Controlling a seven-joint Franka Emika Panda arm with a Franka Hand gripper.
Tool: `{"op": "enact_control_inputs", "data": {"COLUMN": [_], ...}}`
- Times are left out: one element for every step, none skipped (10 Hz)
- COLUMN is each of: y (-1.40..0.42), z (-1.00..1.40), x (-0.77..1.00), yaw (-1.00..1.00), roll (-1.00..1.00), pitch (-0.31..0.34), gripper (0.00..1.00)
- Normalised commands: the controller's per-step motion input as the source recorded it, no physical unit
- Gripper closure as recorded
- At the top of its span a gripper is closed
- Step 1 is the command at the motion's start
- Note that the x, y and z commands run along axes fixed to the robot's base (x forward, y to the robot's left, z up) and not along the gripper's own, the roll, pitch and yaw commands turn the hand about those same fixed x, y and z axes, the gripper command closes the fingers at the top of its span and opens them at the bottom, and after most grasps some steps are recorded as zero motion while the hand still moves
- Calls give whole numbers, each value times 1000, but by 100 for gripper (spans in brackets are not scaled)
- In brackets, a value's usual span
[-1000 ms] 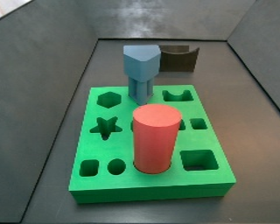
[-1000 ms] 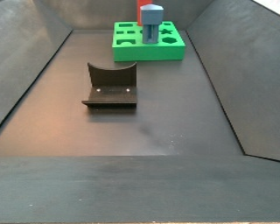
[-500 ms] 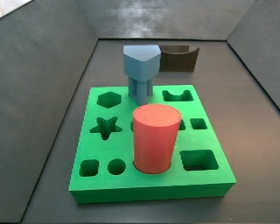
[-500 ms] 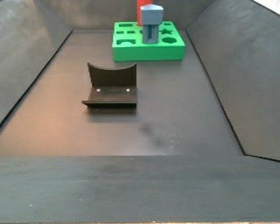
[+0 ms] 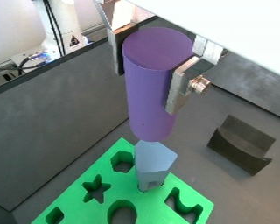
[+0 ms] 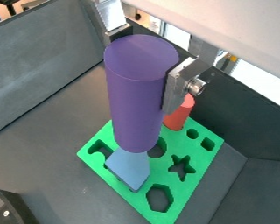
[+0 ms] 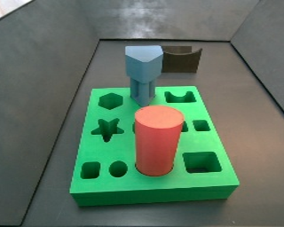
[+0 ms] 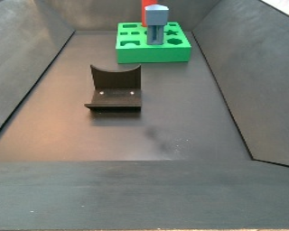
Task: Pick up the round object. Move up. Place the round object on the fixture. Regrasp the round object. Move to above the board. Insert the round object.
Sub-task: Insert the round object.
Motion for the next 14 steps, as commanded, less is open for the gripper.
{"op": "enact_control_inputs", "data": {"y": [-60, -154, -257, -271, -223, -206, -197, -237, -317, -391, -403, -346, -269, -157], "z": [-137, -203, -251, -289, -320, -346, -357, -366, -389, -423, -457, -520, -589, -640], "x": [-14, -60, -3, 0, -54, 0, -43, 0, 0, 0, 14, 34, 117, 174], "yaw": [0, 3, 43, 49, 23, 29, 17, 40, 77, 86, 57, 23, 6, 40], "roll": [0, 7, 44, 39, 36, 39, 37, 43, 49, 39, 16, 37, 59, 87], "pitch": [-31, -61, -53, -56, -89, -64, -90, -70, -66, -67, -60, -81, -74, -74], "gripper": [100, 100, 100, 100, 100, 100, 100, 100, 100, 100, 100, 100, 100, 100]}}
